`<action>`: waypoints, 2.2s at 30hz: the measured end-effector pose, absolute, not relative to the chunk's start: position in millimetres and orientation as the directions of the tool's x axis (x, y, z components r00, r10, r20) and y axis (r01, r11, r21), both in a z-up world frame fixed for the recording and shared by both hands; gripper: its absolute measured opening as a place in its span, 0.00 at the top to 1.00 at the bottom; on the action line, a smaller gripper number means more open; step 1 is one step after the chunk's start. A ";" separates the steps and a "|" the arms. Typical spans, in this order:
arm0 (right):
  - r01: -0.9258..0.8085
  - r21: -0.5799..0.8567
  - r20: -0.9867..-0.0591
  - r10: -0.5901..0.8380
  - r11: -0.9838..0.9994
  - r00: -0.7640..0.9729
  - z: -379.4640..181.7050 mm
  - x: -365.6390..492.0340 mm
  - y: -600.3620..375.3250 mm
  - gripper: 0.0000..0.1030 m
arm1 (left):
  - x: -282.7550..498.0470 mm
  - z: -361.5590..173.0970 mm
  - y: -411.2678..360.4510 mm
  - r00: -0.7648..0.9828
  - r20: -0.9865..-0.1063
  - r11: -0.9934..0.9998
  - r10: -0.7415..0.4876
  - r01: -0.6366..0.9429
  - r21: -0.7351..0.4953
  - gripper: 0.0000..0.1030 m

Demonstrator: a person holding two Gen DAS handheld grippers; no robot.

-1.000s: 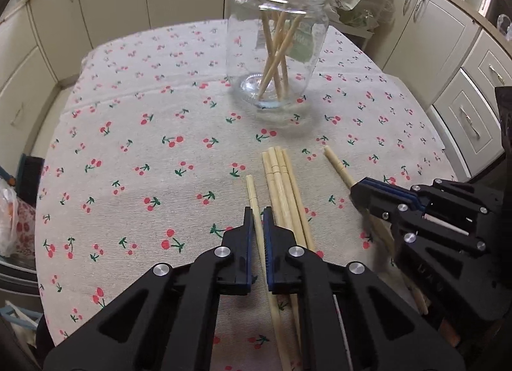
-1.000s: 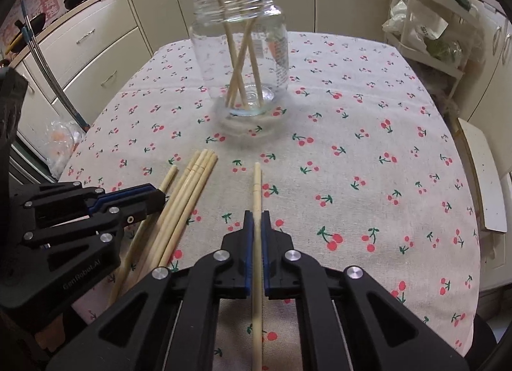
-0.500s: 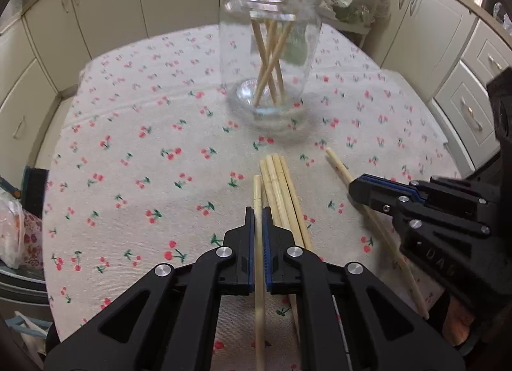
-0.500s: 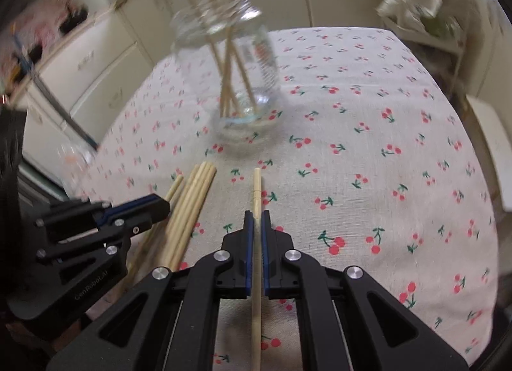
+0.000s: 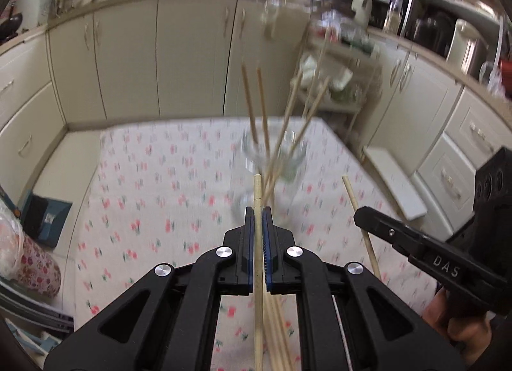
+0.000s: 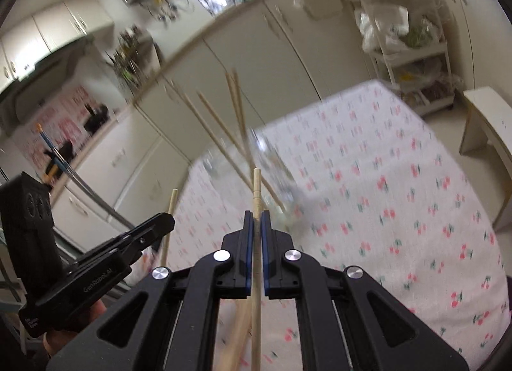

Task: Organize utensils
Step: 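Lift both held chopsticks upright and carry them over the jar mouth, then drop the chopsticks into the jar by opening both grippers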

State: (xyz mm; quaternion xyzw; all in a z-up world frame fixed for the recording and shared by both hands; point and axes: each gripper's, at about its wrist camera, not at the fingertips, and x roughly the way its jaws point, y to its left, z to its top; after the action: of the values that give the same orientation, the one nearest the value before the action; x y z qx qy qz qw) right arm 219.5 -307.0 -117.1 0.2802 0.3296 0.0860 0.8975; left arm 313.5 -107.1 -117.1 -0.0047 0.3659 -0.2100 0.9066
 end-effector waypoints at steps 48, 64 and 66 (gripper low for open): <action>-0.028 0.448 -0.133 0.097 0.894 0.986 -72.1 357.8 -296.5 0.94 | 441.3 -70.3 -118.9 0.944 -0.172 0.893 -0.282 0.193 -0.406 0.95; -0.048 0.359 -0.178 0.119 0.932 0.977 -79.5 325.7 -283.0 0.94 | 417.9 -97.0 -115.5 0.905 -0.277 0.922 -0.324 0.237 -0.305 0.94; -0.060 0.349 -0.189 0.132 0.935 0.973 -77.4 319.2 -281.4 0.90 | 411.6 -95.7 -115.3 0.896 -0.290 0.924 -0.335 0.252 -0.289 0.90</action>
State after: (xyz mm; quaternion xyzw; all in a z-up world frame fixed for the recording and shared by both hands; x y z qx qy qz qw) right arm 319.2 -281.4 -77.4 0.1730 0.1050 0.0490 0.9781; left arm 411.6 -115.3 -95.7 -0.1227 0.1695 -0.1519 0.9660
